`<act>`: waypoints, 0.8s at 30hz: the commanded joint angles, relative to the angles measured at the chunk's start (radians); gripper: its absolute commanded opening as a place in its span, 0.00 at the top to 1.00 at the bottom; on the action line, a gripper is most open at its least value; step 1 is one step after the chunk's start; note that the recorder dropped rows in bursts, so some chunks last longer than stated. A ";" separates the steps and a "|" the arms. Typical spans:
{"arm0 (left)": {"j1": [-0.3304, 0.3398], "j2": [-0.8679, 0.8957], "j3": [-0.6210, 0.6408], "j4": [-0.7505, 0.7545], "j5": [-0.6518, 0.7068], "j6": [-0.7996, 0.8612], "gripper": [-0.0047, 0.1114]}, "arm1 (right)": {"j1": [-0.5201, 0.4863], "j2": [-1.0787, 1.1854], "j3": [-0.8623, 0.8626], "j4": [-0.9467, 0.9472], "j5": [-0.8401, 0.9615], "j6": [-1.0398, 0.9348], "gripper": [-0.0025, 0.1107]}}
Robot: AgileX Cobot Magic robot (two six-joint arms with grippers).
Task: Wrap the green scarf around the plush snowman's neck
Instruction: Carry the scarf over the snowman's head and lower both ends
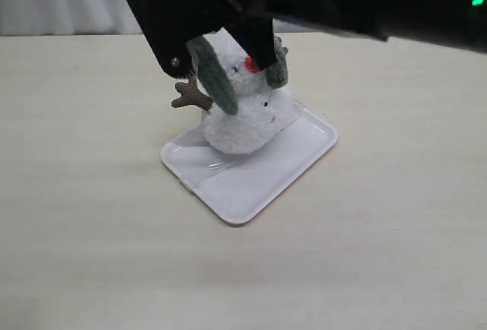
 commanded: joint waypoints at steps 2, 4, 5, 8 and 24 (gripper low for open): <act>-0.001 -0.002 0.003 -0.002 -0.010 0.000 0.96 | 0.011 -0.176 0.117 0.187 0.130 -0.205 0.94; -0.001 -0.002 0.003 -0.002 -0.010 0.000 0.96 | -0.042 -0.183 0.135 0.187 0.124 -0.207 0.94; -0.001 -0.002 0.003 -0.002 -0.010 0.000 0.96 | -0.087 -0.166 0.135 0.187 0.094 -0.204 0.94; -0.001 -0.002 0.003 -0.002 -0.010 0.000 0.96 | -0.174 -0.113 0.135 0.152 -0.043 -0.197 0.94; -0.001 -0.002 0.003 -0.002 -0.010 0.000 0.96 | -0.204 0.081 0.129 -0.037 -0.337 -0.196 0.94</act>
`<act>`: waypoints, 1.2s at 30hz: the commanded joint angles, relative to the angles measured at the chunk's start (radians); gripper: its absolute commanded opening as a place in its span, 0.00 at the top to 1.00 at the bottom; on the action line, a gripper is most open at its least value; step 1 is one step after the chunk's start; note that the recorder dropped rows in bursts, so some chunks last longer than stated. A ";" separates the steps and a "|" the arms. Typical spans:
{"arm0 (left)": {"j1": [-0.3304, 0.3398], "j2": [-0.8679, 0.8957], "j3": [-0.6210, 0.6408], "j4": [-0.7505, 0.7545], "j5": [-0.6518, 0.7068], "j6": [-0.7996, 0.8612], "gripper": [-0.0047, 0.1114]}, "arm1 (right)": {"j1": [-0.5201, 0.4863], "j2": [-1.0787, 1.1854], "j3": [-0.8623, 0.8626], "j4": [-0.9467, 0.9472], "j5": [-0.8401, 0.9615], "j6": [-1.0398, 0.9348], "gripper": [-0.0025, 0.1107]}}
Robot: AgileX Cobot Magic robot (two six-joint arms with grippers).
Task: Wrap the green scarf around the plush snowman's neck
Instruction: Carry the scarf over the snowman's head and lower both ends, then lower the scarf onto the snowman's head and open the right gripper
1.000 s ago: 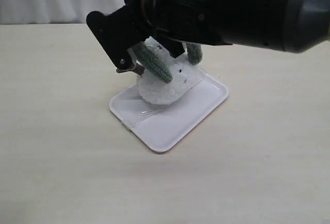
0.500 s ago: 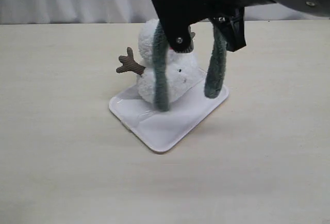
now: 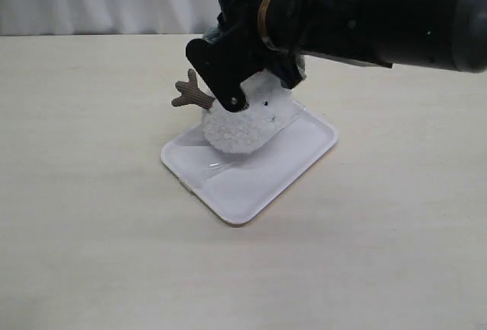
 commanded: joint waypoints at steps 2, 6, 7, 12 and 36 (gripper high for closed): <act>-0.001 -0.002 0.003 -0.002 -0.010 0.000 0.96 | -0.007 -0.054 -0.002 0.034 -0.010 -0.003 0.94; -0.001 -0.002 0.003 -0.002 -0.010 0.000 0.96 | -0.007 -0.142 -0.002 0.160 -0.014 -0.003 0.94; -0.001 -0.002 0.003 -0.002 -0.010 0.000 0.96 | -0.007 -0.162 -0.002 0.192 -0.014 -0.003 0.94; -0.001 -0.002 0.003 -0.002 -0.010 0.000 0.96 | 0.010 -0.234 0.030 0.294 0.012 -0.079 0.94; -0.001 -0.002 0.003 -0.002 -0.010 0.000 0.96 | -0.021 0.049 -0.102 -0.318 0.006 0.348 0.94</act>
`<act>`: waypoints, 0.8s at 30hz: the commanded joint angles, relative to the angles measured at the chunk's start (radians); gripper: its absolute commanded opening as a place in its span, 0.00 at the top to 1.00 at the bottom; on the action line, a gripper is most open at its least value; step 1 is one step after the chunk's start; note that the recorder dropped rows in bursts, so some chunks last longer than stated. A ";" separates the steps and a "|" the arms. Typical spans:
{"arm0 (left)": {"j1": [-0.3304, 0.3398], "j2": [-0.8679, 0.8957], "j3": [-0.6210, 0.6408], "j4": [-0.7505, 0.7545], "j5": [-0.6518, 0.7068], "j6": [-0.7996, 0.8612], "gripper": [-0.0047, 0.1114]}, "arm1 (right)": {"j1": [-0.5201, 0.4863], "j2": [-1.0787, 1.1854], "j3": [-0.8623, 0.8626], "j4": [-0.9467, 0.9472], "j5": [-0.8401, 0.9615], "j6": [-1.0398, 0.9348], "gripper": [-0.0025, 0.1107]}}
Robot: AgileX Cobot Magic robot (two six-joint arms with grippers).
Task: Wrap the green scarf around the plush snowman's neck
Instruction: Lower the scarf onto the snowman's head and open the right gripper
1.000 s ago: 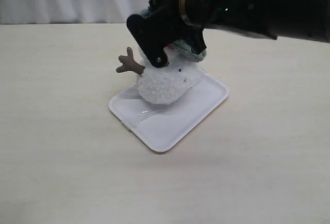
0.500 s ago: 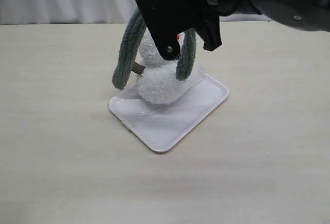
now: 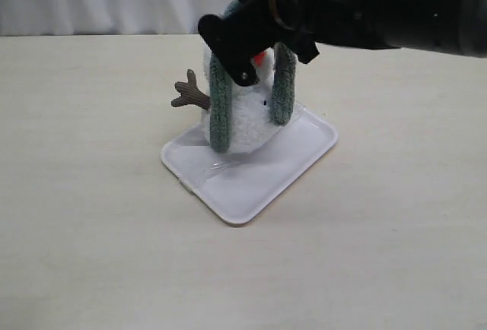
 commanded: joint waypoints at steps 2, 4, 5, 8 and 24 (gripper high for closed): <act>-0.001 -0.002 0.003 -0.002 -0.010 0.000 0.96 | -0.009 0.067 -0.079 -0.084 -0.136 0.218 0.94; -0.001 -0.002 0.003 -0.002 -0.010 0.000 0.96 | -0.009 0.102 -0.111 -0.084 -0.129 0.286 0.94; -0.001 -0.002 0.003 -0.002 -0.010 0.000 0.96 | -0.009 0.116 -0.121 -0.084 -0.116 0.309 0.94; -0.001 -0.002 0.003 -0.002 -0.010 0.000 0.96 | -0.009 0.149 -0.132 -0.084 -0.086 0.313 0.94; -0.001 -0.002 0.003 -0.002 -0.010 0.000 0.96 | -0.023 0.182 -0.132 -0.013 0.005 0.340 0.94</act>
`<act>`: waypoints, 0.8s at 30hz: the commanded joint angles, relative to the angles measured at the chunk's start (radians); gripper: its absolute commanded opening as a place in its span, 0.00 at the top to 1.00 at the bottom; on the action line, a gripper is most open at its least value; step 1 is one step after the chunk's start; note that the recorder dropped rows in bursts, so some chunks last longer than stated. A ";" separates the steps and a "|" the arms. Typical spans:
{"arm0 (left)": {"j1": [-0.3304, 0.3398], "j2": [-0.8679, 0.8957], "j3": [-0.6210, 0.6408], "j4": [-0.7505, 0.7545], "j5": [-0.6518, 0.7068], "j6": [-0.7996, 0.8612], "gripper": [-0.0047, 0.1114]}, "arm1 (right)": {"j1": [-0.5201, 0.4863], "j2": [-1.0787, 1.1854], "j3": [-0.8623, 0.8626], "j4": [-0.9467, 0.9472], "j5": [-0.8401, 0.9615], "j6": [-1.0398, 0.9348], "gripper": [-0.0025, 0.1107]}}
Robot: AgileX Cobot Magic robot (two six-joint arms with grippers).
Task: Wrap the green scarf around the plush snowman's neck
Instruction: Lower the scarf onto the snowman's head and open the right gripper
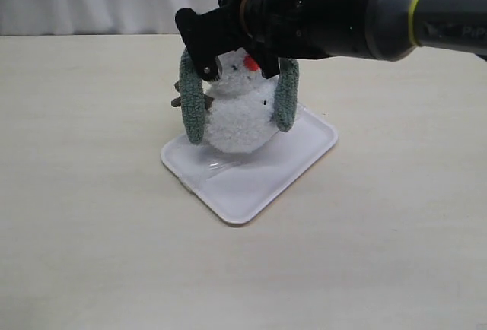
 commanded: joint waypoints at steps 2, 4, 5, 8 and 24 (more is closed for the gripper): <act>-0.001 -0.002 0.003 -0.002 -0.010 0.000 0.96 | -0.008 0.000 -0.008 0.061 -0.046 0.032 0.94; -0.001 -0.002 0.003 -0.002 -0.010 0.000 0.96 | -0.008 0.000 -0.009 0.059 -0.071 0.098 0.94; -0.001 -0.002 0.003 -0.002 -0.010 0.000 0.96 | -0.008 0.000 -0.009 0.057 -0.078 0.124 0.93; -0.001 -0.002 0.003 -0.002 -0.010 0.000 0.96 | -0.008 0.000 -0.009 0.057 -0.074 0.150 0.84; -0.001 -0.002 0.003 -0.002 -0.010 0.000 0.96 | -0.002 -0.014 -0.009 0.145 0.131 0.244 0.40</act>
